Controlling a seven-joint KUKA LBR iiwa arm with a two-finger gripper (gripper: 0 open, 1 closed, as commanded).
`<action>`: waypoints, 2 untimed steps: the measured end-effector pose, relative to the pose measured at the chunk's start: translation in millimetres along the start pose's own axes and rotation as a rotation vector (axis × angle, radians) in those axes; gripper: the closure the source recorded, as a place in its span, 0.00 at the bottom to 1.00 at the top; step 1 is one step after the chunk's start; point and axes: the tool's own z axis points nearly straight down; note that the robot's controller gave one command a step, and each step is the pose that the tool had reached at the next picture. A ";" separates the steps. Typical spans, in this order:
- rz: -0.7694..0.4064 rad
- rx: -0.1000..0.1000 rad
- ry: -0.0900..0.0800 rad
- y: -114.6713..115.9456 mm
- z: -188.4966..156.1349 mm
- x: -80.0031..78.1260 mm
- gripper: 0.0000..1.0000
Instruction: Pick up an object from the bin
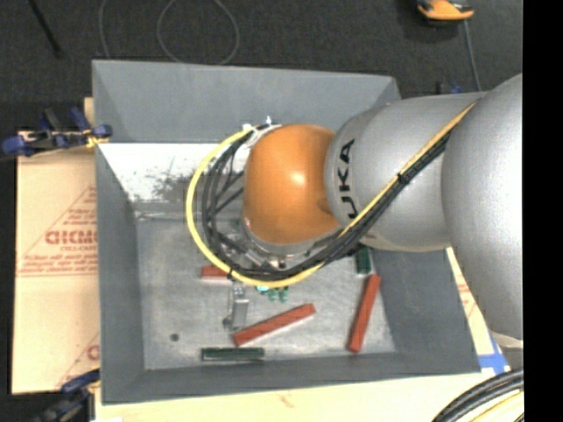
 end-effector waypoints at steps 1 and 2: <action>-0.084 0.002 -0.008 -51.4 90.7 -104.8 0.00; -0.085 -0.001 -0.011 -47.7 83.4 -105.1 1.00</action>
Offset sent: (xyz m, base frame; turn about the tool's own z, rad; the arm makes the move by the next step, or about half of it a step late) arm 0.1018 -0.0464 -0.0888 -0.0886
